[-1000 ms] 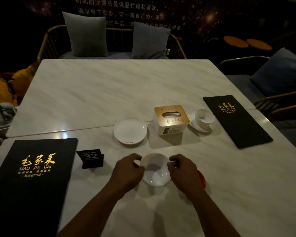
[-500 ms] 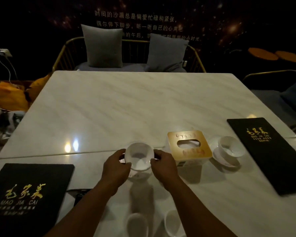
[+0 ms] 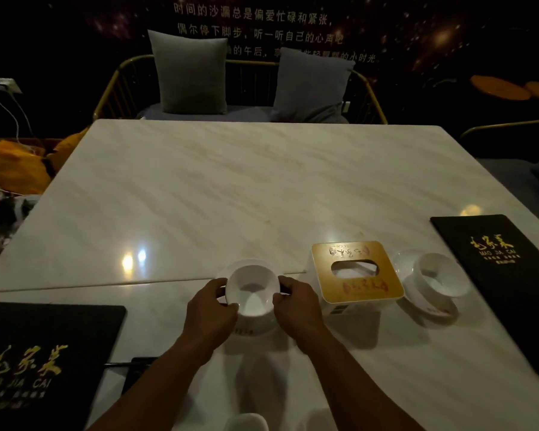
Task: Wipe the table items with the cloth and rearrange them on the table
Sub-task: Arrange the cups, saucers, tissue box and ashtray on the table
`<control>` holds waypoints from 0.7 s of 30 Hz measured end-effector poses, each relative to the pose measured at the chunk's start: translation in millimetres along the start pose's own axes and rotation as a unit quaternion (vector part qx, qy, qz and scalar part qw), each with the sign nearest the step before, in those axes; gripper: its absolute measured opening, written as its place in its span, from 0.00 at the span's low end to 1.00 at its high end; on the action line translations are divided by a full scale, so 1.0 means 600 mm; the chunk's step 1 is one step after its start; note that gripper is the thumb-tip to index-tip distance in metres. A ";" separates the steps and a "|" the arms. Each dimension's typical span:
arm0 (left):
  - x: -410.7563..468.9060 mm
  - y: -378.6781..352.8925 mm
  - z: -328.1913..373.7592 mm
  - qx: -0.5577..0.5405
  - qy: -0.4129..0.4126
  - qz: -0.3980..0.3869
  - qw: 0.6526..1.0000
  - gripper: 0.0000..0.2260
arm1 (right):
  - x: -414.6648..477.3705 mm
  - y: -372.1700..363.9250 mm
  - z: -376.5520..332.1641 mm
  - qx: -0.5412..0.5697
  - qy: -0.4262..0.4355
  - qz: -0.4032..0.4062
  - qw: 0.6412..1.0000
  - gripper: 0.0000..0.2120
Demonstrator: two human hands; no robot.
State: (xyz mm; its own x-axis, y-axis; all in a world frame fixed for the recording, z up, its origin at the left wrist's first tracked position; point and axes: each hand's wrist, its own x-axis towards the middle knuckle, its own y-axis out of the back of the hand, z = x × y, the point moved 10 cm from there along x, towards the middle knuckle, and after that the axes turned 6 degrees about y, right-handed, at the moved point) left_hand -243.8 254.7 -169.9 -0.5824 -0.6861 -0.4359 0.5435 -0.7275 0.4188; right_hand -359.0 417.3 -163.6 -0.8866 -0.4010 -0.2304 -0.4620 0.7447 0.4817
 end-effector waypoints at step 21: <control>-0.151 0.015 0.014 0.135 -0.142 -0.039 0.980 0.07 | -0.157 0.126 0.026 -0.092 0.007 0.037 0.995 0.05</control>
State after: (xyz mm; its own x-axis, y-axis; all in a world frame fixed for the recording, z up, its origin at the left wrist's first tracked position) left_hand -191.3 310.1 -120.1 -0.7812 -0.5714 -0.2515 0.3334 -0.7225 0.6057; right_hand -310.6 519.6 -118.6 -0.9167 -0.3576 -0.1782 -0.3834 0.6622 0.6438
